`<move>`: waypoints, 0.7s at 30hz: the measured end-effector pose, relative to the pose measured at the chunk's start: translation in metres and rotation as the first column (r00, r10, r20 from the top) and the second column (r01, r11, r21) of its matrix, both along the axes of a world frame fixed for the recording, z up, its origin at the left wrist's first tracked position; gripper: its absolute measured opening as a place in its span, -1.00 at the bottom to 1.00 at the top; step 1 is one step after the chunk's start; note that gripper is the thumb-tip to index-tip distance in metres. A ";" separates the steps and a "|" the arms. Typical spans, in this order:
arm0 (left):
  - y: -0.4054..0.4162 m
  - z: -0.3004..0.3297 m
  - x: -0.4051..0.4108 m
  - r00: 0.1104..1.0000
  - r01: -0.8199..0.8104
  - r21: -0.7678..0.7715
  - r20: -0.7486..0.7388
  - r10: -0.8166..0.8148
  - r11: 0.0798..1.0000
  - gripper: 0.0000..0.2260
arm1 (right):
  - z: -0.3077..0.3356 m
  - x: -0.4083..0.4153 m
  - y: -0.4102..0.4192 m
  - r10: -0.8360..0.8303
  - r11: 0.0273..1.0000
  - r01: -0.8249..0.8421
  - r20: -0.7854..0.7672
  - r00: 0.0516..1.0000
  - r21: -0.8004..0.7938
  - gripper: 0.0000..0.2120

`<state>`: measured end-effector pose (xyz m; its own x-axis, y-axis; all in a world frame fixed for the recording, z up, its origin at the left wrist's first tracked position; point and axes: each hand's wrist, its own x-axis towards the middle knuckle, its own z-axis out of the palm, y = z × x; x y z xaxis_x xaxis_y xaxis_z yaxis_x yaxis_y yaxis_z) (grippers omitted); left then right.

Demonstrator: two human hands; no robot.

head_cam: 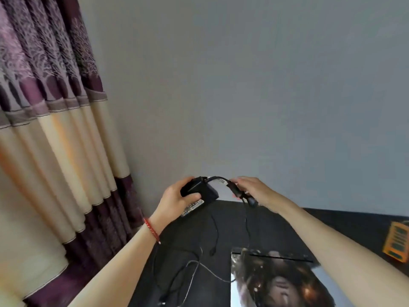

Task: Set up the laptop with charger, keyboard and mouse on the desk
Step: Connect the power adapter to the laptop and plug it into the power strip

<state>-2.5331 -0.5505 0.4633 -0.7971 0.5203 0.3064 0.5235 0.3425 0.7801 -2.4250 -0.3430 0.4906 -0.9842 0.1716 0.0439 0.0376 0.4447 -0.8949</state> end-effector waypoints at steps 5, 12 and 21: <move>0.016 -0.057 -0.017 0.977 0.203 -0.146 0.088 -0.192 0.968 -0.54 | -0.047 0.000 0.026 -0.091 0.890 0.014 0.148 0.985 0.456 -0.67; 0.038 -0.085 -0.032 0.949 0.315 -0.347 0.114 -0.293 0.884 -0.46 | -0.094 0.011 0.039 -0.223 0.853 0.087 0.208 0.952 0.515 -0.71; 0.043 -0.101 -0.028 0.956 0.270 -0.256 0.186 -0.227 0.928 -0.66 | -0.135 -0.012 0.017 -0.092 0.949 0.005 0.262 0.961 0.314 -0.85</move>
<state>-2.5607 -0.5079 0.3627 -0.6564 0.7544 0.0092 0.5037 0.4292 0.7497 -2.4371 -0.3260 0.3561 -0.9570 0.2398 -0.1634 0.2862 0.6876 -0.6672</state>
